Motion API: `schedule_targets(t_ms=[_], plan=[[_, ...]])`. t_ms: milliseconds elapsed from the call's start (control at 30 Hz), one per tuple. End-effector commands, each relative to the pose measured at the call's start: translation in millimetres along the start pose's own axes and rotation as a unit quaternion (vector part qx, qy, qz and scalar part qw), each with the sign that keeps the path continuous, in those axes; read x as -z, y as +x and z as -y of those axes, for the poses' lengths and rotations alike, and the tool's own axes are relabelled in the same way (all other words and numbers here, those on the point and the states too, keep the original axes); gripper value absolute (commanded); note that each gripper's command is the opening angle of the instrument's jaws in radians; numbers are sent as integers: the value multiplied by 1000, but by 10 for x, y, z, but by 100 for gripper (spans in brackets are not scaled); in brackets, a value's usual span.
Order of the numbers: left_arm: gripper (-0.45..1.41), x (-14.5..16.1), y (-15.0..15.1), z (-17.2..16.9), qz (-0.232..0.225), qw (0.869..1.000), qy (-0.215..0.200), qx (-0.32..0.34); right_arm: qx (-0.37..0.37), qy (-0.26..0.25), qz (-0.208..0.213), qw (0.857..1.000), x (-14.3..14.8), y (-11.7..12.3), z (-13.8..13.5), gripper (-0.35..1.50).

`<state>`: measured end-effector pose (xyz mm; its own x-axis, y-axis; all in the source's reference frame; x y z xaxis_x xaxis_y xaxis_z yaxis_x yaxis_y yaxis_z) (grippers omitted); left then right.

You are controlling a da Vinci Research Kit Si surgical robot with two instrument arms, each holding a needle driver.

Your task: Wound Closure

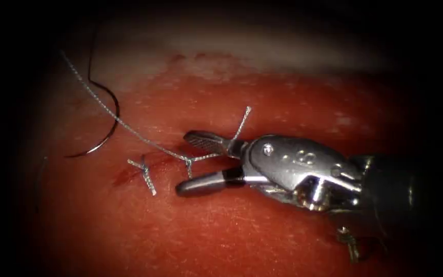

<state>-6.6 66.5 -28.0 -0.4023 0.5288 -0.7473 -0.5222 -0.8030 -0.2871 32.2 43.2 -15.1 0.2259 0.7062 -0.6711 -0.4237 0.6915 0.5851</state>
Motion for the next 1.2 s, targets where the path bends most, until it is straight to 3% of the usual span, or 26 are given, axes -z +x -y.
schedule_targets(t_ms=[33, 133, 333, 1200], plan=[[-35, -5, 4, -3, -9, 1000, -6, 7, 5, -5, 8, 1000, -20, -8, 7, 140], [-35, 6, 39, -25, -32, 999, -31, 27, 35, -58, 32, 997, -46, -27, 11, 146], [-35, -3, 50, -45, -41, 998, -46, 23, 40, -122, 20, 992, -43, -22, 5, 148], [-35, -2, 50, -60, -43, 998, -49, 20, 28, -112, 5, 993, -88, -23, -10, 146]])
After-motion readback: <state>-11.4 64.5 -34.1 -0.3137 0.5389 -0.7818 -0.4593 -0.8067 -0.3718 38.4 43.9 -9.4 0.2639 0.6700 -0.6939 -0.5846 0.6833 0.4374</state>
